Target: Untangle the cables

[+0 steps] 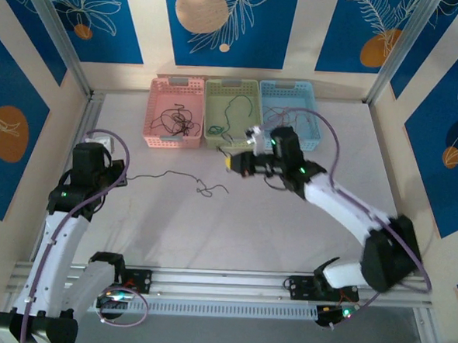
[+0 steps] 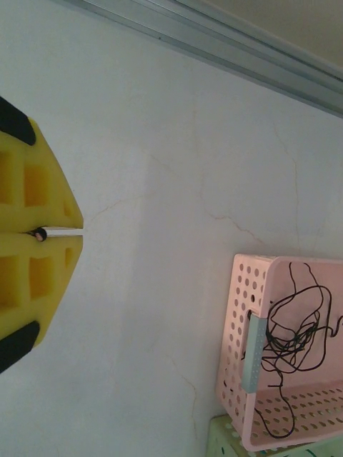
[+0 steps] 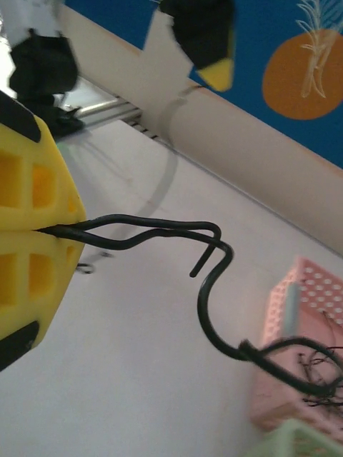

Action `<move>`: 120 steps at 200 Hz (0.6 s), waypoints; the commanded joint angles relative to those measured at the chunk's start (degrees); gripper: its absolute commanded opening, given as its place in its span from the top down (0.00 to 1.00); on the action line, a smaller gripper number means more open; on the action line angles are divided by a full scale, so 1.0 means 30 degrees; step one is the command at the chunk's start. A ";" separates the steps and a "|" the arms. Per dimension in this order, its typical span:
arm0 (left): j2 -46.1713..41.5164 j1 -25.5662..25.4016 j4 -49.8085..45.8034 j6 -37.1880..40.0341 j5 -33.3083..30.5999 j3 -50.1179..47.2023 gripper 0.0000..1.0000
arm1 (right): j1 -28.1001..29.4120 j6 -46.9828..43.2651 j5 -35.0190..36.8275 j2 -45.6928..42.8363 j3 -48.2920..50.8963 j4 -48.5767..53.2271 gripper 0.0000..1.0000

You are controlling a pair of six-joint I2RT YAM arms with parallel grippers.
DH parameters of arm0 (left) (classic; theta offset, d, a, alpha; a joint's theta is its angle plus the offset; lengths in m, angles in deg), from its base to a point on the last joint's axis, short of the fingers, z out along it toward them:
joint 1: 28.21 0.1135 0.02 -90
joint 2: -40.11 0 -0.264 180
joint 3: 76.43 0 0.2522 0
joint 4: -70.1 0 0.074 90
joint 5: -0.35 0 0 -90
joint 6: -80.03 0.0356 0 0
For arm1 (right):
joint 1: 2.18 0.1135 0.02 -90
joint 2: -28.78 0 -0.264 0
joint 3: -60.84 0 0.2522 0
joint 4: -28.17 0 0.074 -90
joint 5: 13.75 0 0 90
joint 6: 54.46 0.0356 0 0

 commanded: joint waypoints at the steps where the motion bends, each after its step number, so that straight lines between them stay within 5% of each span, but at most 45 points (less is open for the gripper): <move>1: 0.0057 0.0185 0.0469 -0.0099 0.0388 -0.0221 1.00 | 0.0137 -0.0350 0.0528 0.4042 -0.4188 0.0161 1.00; 84: 0.0186 0.0192 0.0526 -0.0074 0.0474 -0.0307 1.00 | 0.0216 0.0606 -0.0569 1.9009 -2.3256 0.4893 0.98; 101: 0.0302 0.0200 0.0511 -0.0075 0.0589 -0.0280 1.00 | 0.0316 0.0672 -0.0882 2.1840 -2.7451 0.5949 0.90; 120: 0.0320 0.0205 0.0529 -0.0045 0.0601 -0.0278 1.00 | 0.0219 0.1198 -0.0935 2.4692 -3.2069 0.7421 0.65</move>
